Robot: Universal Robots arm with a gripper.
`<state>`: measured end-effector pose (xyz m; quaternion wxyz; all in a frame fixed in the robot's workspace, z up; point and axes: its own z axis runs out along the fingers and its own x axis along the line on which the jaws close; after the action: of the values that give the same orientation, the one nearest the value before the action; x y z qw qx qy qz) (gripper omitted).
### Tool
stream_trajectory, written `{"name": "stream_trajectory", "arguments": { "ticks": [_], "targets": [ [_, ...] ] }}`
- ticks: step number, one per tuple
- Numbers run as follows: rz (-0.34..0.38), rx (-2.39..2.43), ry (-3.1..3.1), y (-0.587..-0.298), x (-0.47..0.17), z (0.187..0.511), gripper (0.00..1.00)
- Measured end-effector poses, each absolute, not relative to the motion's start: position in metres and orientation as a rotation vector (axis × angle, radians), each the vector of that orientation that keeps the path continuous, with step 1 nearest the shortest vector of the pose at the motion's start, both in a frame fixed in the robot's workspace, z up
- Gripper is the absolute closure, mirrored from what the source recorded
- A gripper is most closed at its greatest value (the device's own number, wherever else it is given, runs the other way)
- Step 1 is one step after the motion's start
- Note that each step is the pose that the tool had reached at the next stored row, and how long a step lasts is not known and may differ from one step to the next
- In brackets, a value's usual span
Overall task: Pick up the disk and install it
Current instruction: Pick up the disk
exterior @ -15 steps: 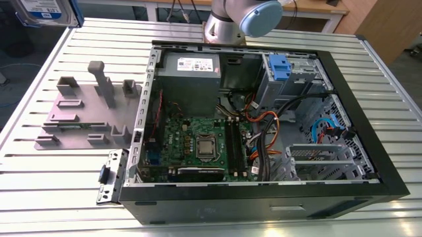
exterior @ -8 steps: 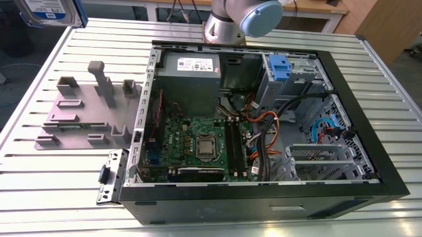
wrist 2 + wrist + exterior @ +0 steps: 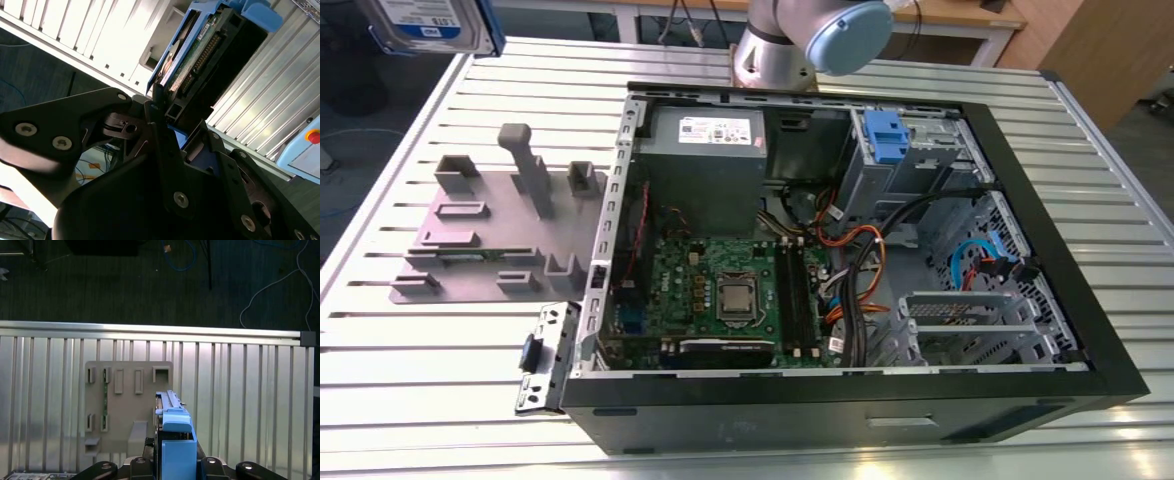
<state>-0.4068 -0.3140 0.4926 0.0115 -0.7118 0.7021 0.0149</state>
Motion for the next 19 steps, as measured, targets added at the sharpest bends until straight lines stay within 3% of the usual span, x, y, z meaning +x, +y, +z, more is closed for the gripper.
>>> {"name": "stream_trajectory", "arguments": {
  "ticks": [19],
  "targets": [
    [0.046, -2.22, 2.19, -0.314, -0.393, 0.493, 0.64]
  ]
}}
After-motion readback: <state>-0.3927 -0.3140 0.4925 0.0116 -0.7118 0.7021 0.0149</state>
